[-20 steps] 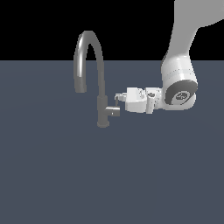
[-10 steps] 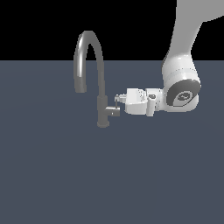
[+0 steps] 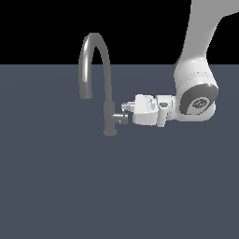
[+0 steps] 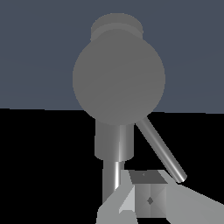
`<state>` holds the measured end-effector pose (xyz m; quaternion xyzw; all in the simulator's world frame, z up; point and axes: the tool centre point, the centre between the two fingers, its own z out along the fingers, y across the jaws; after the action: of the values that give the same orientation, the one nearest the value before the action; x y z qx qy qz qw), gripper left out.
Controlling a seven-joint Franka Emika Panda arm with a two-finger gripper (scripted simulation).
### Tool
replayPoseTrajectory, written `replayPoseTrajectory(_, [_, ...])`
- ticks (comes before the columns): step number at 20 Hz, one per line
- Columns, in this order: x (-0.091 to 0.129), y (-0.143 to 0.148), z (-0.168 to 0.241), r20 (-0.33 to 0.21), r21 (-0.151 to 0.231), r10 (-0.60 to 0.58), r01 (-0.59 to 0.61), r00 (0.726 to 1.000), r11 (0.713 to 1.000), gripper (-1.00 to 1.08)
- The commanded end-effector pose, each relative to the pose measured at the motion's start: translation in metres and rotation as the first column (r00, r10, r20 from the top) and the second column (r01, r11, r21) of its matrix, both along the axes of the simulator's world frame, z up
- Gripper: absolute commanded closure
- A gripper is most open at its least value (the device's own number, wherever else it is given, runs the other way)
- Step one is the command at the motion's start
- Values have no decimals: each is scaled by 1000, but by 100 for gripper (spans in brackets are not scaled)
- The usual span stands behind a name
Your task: Turn on the faucet by rotating a designated handle.
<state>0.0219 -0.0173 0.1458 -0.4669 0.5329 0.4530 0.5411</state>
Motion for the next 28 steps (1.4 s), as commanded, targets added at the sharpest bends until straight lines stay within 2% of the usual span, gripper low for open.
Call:
replayPoseTrajectory(1, [-14, 2, -9, -14, 5, 5, -5, 1000, 1000, 108])
replayPoseTrajectory(4, [-27, 4, -17, -18, 6, 7, -7, 1000, 1000, 108])
replayPoseTrajectory(5, [-27, 4, -17, -18, 6, 7, -7, 1000, 1000, 108])
replayPoseTrajectory(6, [-15, 2, -6, 5, 1, 2, -2, 1000, 1000, 108])
replayPoseTrajectory(13, [-45, 6, -48, -19, 7, 8, -8, 1000, 1000, 108])
replayPoseTrajectory(14, [-45, 6, -48, -19, 7, 8, -8, 1000, 1000, 108])
replayPoseTrajectory(15, [-31, 4, -26, 18, 5, 6, -7, 1000, 1000, 108])
replayPoseTrajectory(23, [-43, 6, -77, -17, 7, 8, -8, 1000, 1000, 108])
replayPoseTrajectory(24, [-43, 6, -77, -17, 7, 8, -8, 1000, 1000, 108])
replayPoseTrajectory(25, [-33, 5, -54, 22, 8, 9, -10, 1000, 1000, 108])
replayPoseTrajectory(28, [-31, 4, -68, 11, 8, 9, -9, 1000, 1000, 108])
